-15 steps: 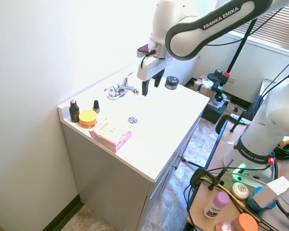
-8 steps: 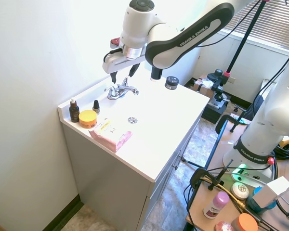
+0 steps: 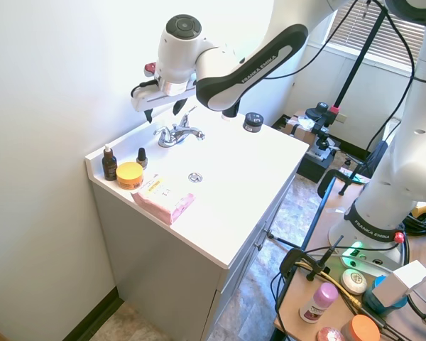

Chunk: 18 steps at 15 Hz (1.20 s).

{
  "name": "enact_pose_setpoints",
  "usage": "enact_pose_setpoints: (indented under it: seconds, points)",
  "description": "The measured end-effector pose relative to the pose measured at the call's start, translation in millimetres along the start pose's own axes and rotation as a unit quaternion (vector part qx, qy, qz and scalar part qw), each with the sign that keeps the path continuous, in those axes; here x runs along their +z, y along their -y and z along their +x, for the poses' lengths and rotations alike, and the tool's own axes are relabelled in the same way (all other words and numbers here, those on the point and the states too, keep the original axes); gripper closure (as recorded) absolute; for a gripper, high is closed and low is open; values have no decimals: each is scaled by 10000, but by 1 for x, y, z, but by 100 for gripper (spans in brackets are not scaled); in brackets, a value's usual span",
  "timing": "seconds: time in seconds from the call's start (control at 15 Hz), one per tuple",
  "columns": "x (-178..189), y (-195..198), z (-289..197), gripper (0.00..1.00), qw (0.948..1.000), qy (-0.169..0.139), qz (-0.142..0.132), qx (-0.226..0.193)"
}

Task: Turn on the hot water

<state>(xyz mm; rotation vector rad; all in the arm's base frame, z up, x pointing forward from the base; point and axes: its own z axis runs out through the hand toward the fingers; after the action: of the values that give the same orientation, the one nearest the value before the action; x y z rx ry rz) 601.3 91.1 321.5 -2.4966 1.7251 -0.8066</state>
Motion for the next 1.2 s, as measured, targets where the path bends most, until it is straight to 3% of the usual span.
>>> enact_pose_setpoints:
  seconds: [0.67, 1.2]
  points:
    - [31, -35, -15, 0, 9978, 265, -559, 245]
    - [2, -66, 1, 0, 9965, 361, -538, 528]
